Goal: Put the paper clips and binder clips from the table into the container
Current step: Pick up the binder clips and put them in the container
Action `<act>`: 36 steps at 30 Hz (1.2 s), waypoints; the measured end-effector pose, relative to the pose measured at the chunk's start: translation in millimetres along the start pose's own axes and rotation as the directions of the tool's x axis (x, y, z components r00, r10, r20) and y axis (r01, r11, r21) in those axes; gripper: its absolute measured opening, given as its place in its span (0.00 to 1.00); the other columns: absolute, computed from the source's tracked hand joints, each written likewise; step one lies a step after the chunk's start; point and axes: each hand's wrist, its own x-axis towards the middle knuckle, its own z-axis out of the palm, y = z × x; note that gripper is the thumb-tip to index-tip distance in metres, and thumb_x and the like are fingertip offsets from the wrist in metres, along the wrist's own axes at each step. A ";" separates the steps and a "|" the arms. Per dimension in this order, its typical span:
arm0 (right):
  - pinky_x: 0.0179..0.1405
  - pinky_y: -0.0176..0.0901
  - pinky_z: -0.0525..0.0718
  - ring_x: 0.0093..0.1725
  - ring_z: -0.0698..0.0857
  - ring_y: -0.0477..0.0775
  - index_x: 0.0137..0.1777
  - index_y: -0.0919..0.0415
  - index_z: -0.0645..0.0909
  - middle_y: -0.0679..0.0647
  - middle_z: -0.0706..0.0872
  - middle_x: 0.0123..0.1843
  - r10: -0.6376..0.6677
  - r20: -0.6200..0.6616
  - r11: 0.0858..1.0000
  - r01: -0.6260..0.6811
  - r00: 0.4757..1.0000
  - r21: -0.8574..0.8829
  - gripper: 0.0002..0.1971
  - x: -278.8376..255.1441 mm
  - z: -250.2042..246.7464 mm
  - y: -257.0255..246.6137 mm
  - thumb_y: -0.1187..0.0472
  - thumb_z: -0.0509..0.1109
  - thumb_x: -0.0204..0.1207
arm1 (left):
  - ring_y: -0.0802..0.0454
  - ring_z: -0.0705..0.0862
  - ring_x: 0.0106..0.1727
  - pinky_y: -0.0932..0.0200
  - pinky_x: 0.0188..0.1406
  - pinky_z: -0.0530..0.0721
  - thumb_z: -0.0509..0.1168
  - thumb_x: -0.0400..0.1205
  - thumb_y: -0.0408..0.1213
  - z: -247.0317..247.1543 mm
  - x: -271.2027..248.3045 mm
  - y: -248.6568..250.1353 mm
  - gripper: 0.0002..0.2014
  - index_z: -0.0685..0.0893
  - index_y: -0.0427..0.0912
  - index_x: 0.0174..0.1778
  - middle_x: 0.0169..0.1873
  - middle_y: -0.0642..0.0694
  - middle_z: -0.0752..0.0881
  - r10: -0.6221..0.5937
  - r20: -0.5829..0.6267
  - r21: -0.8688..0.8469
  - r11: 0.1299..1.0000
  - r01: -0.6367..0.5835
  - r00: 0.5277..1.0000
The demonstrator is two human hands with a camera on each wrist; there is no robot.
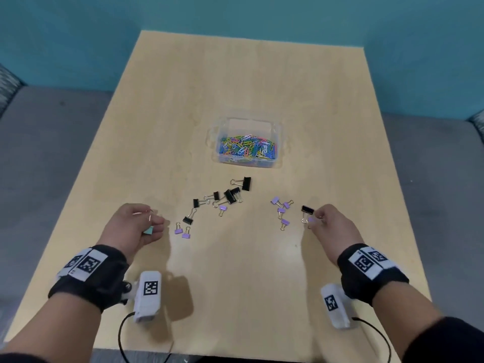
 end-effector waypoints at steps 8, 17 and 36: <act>0.27 0.45 0.70 0.33 0.77 0.53 0.41 0.58 0.70 0.54 0.79 0.38 -0.118 0.047 0.959 0.126 0.992 -0.255 0.07 8.5 5.5 -13.2 0.60 0.64 0.78 | 0.53 0.80 0.37 0.58 0.32 0.74 0.72 0.71 0.50 25.3 -13.4 2.4 0.14 0.77 0.51 0.44 0.38 0.52 0.83 0.207 0.107 0.876 0.442 -0.190 0.972; 0.25 0.43 0.70 0.32 0.76 0.51 0.46 0.55 0.66 0.52 0.75 0.38 -0.141 0.131 0.815 0.191 0.981 -0.547 0.03 4.3 4.3 -16.2 0.63 0.56 0.76 | 0.51 0.77 0.30 0.60 0.24 0.70 0.67 0.72 0.33 60.2 -17.0 13.3 0.08 0.73 0.44 0.41 0.31 0.49 0.80 0.134 0.091 0.948 0.292 -0.127 0.987; 0.24 0.39 0.71 0.25 0.75 0.51 0.42 0.57 0.74 0.52 0.78 0.32 0.150 0.077 0.822 -0.168 0.986 0.544 0.11 20.3 -15.1 -22.7 0.51 0.66 0.79 | 0.50 0.80 0.31 0.61 0.23 0.78 0.57 0.75 0.21 18.7 -19.7 7.4 0.15 0.85 0.43 0.43 0.35 0.42 0.84 -0.122 0.305 -0.449 0.856 0.256 0.945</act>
